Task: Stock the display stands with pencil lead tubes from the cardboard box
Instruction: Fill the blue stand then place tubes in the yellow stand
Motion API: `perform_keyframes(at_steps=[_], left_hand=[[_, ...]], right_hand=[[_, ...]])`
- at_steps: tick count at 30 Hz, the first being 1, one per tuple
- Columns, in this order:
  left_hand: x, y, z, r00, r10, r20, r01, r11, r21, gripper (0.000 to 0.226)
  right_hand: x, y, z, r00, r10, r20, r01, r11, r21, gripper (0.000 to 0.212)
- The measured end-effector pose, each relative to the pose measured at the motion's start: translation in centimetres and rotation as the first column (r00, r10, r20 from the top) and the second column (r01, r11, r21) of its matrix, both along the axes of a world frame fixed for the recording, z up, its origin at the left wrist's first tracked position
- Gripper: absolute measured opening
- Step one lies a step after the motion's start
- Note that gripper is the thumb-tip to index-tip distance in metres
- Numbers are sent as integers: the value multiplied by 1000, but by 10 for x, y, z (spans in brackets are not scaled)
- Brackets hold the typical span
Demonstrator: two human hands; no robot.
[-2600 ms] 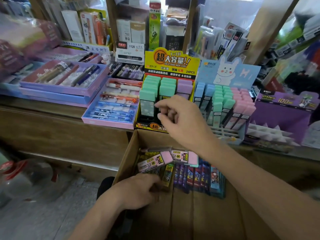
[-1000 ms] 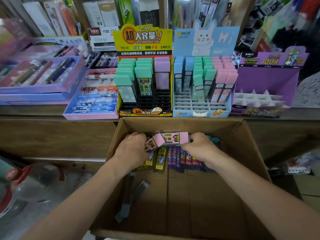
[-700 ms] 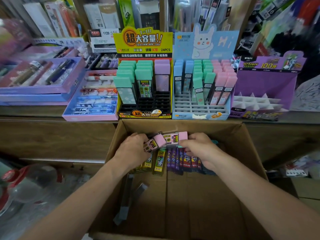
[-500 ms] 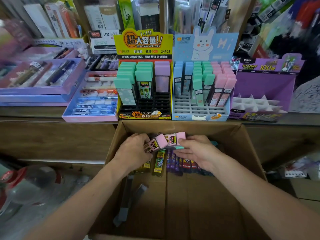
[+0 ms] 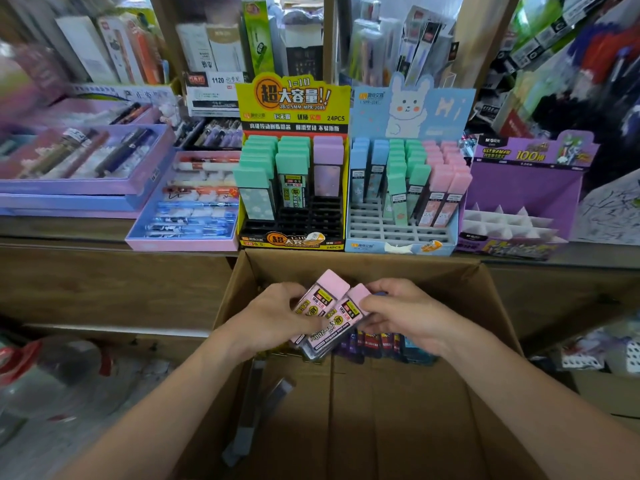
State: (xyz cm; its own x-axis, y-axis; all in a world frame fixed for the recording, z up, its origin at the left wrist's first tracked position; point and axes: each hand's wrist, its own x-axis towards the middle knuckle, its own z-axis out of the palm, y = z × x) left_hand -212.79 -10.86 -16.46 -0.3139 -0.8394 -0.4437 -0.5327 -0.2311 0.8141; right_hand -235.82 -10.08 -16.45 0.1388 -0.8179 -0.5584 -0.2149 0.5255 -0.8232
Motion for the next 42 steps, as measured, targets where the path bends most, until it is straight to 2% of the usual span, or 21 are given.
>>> perform_keyframes(at_steps=[5, 10, 16, 18, 22, 25, 29, 32, 34, 38, 42], left_hand=[[-5, 9, 8, 990, -25, -137, 48, 986, 163, 49], [-4, 13, 15, 983, -7, -181, 55, 963, 264, 52], [-5, 18, 24, 934, 147, -324, -27, 937, 347, 63], [-5, 20, 26, 896, 218, -388, -53, 918, 393, 56], [-5, 29, 35, 852, 246, -463, -26, 901, 432, 40], [-4, 35, 38, 813, 265, -518, -47, 917, 397, 27], [-3, 38, 39, 796, 274, -539, -127, 947, 294, 28], [-4, 39, 38, 800, 291, -524, -187, 952, 243, 34], [-6, 40, 37, 792, 304, -530, -210, 950, 231, 36], [-3, 40, 38, 726, 364, -583, -247, 930, 273, 41], [3, 37, 36, 618, 475, -626, -309, 879, 362, 37]], right_hand=[[0, 1, 7, 993, 65, 94, -66, 998, 4, 19], [0, 2, 13, 979, 117, 168, -114, 993, -30, 25], [2, 1, 27, 942, 94, 323, -66, 993, -94, 34], [5, 0, 33, 930, 97, 353, -57, 991, -123, 35], [9, -1, 42, 946, 111, 305, -39, 972, -233, 29], [11, -2, 49, 953, 119, 280, -32, 954, -297, 23], [13, -5, 59, 965, 108, 238, -34, 954, -297, 27], [21, -7, 61, 991, 111, 79, -79, 941, -330, 43], [27, -8, 61, 995, 97, -10, -94, 928, -361, 37], [30, -15, 62, 993, 110, 45, -87, 930, -358, 19], [28, -20, 64, 990, 66, 128, -22, 948, -318, 26]])
